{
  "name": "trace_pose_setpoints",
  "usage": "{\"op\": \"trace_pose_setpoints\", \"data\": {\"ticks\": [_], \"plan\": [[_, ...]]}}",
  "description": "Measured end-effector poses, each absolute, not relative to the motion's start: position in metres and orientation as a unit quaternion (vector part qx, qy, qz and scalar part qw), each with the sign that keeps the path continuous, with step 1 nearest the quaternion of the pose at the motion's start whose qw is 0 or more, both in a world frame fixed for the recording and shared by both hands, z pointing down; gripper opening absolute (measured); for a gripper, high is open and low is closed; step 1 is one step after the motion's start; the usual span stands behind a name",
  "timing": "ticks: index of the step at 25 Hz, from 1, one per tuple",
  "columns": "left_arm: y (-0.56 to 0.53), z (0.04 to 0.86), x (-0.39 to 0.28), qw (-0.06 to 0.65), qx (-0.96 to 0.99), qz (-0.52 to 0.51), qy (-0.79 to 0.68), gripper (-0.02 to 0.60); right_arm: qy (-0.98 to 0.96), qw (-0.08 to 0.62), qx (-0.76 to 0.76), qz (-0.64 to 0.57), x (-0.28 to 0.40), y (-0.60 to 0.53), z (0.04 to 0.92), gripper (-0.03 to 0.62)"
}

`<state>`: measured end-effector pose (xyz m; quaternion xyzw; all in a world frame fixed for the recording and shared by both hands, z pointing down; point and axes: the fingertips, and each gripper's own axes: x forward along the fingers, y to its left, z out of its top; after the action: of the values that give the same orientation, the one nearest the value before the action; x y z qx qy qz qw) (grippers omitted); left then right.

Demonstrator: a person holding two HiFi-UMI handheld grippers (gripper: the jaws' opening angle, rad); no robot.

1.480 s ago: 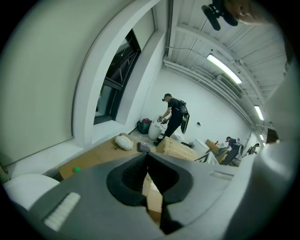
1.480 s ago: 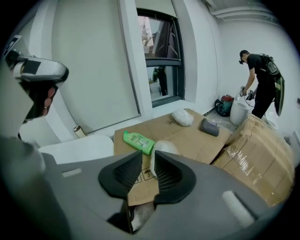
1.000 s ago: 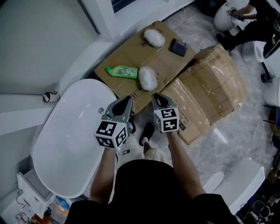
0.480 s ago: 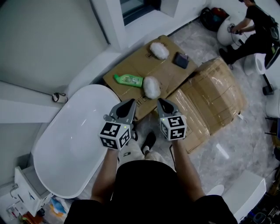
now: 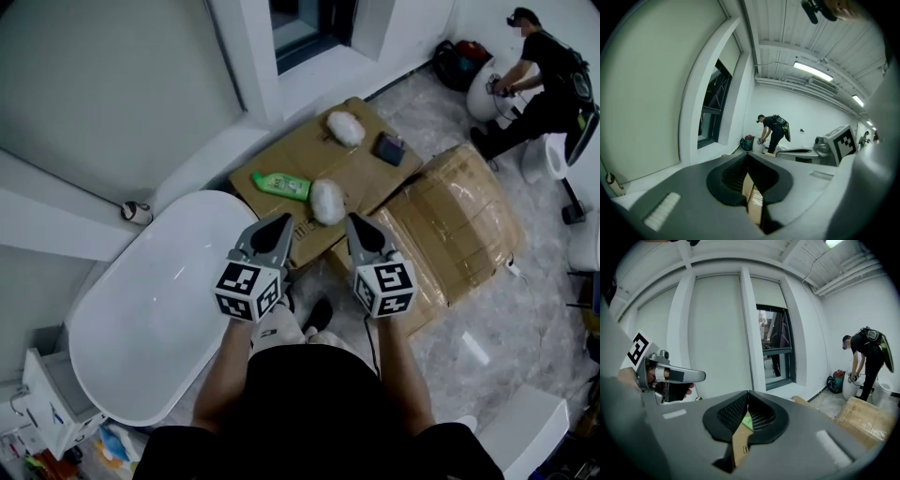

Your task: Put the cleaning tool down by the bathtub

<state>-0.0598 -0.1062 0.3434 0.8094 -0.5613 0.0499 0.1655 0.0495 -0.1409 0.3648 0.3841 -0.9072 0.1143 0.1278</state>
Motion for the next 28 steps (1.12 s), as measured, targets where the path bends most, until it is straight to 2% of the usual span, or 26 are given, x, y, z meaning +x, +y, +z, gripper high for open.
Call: {"op": "trace_pose_setpoints", "data": {"ticks": [15,28], "plan": [[-0.104,0.293,-0.065,0.113,0.813,0.018,-0.571,-0.003,-0.928,0.097,0.356,0.053,0.050,-0.122,0.295,0.009],[-0.103,0.286,-0.060,0.103,0.821,0.016,-0.562,-0.003,-0.927,0.085,0.362,0.038,0.061,-0.117,0.275,0.009]]}}
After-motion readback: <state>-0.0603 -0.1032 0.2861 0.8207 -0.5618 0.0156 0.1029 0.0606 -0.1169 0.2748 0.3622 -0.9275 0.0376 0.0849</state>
